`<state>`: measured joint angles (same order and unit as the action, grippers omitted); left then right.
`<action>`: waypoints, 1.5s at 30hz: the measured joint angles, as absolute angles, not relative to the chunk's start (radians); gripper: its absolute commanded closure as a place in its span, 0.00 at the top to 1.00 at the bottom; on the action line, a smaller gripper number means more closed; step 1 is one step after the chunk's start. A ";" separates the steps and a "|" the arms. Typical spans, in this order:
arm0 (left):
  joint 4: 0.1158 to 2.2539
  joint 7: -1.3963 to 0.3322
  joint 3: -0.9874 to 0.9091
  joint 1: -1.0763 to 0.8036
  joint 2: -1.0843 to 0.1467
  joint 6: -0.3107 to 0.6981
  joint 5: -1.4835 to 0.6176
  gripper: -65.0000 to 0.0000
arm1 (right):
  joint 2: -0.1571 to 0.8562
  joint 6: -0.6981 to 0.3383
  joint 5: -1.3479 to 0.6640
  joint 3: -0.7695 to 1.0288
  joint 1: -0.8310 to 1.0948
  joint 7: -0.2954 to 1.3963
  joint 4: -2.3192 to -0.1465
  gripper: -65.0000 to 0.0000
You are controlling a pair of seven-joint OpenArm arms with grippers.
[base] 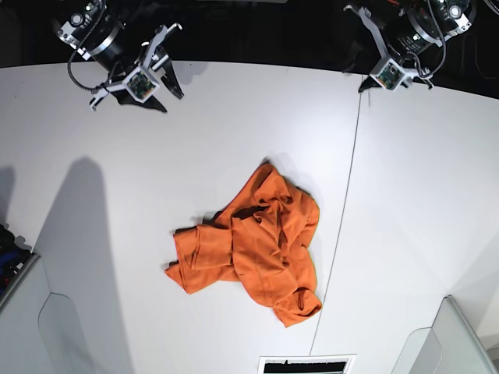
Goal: Layout the t-shirt on the table in an organized manner, then fold the t-shirt properly
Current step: 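Lower both grippers onto the orange t-shirt and pinch its fabric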
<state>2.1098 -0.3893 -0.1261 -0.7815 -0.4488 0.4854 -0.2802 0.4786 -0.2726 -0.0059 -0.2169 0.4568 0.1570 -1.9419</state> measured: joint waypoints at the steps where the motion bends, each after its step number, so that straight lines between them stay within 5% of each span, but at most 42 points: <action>1: 2.109 -0.390 -0.126 -0.742 -0.448 0.488 -0.283 0.54 | 0.458 -0.268 -0.007 -0.218 0.421 0.158 -1.939 0.37; 4: 2.097 -0.382 -0.126 -0.616 -0.448 0.489 -0.344 0.58 | 0.385 -0.262 -0.012 -0.219 0.323 0.154 -1.918 0.48; 13: 1.812 -0.388 0.023 -0.264 -0.441 0.485 -0.401 0.58 | 0.202 -0.162 0.020 -0.216 0.044 0.159 -1.652 0.49; 24: 1.462 -0.378 0.123 0.032 -0.312 0.479 -0.402 0.58 | 0.094 -0.157 0.037 -0.172 -0.263 0.155 -1.222 0.49; 31: 1.359 -0.377 0.123 0.058 -0.237 0.480 -0.403 0.58 | 0.087 -0.202 0.036 -0.174 -0.351 0.088 -1.026 0.48; 37: 1.353 -0.373 0.123 0.059 -0.235 0.483 -0.404 0.57 | 0.047 -0.201 0.034 -0.172 -0.376 0.047 -0.958 0.27; 39: 1.353 -0.373 0.123 0.059 -0.236 0.483 -0.404 0.51 | 0.038 -0.202 0.034 -0.172 -0.374 0.046 -0.958 0.22; 45: 1.353 -0.374 0.123 0.059 -0.236 0.483 -0.380 0.00 | 0.014 -0.204 0.076 -0.172 -0.373 0.026 -0.970 0.00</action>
<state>1.3525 -0.3737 0.1230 0.0589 -0.2356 0.4831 -0.3798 0.0139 -0.2035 0.0761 -0.1722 -0.3725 0.0257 -0.9695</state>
